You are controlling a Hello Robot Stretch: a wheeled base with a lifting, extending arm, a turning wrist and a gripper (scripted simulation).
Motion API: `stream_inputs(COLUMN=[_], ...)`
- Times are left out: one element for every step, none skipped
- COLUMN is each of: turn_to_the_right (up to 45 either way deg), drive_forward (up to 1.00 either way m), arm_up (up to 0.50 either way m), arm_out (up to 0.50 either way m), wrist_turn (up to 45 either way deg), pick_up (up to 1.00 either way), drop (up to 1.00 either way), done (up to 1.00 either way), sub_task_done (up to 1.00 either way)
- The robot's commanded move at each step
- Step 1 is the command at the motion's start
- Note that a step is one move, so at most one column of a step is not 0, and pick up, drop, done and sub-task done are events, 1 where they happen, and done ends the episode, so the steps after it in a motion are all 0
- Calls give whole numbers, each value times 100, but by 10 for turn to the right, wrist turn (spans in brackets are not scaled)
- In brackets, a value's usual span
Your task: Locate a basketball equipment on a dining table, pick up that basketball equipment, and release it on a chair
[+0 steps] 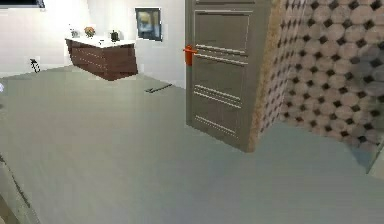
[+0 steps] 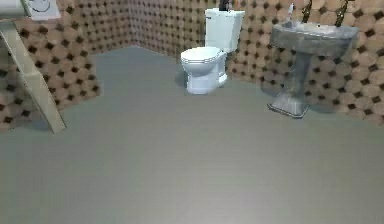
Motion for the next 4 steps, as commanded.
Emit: stream_inputs(turn_to_the_right=[270,0,-390,0], drive_forward=[0,10,0,15], arm_up=[0,0,0,0], arm_out=[0,0,0,0], wrist_turn=[0,0,0,0], pick_up=[0,0,0,0], drop=[0,0,0,0], done=[0,0,0,0], sub_task_done=[0,0,0,0])
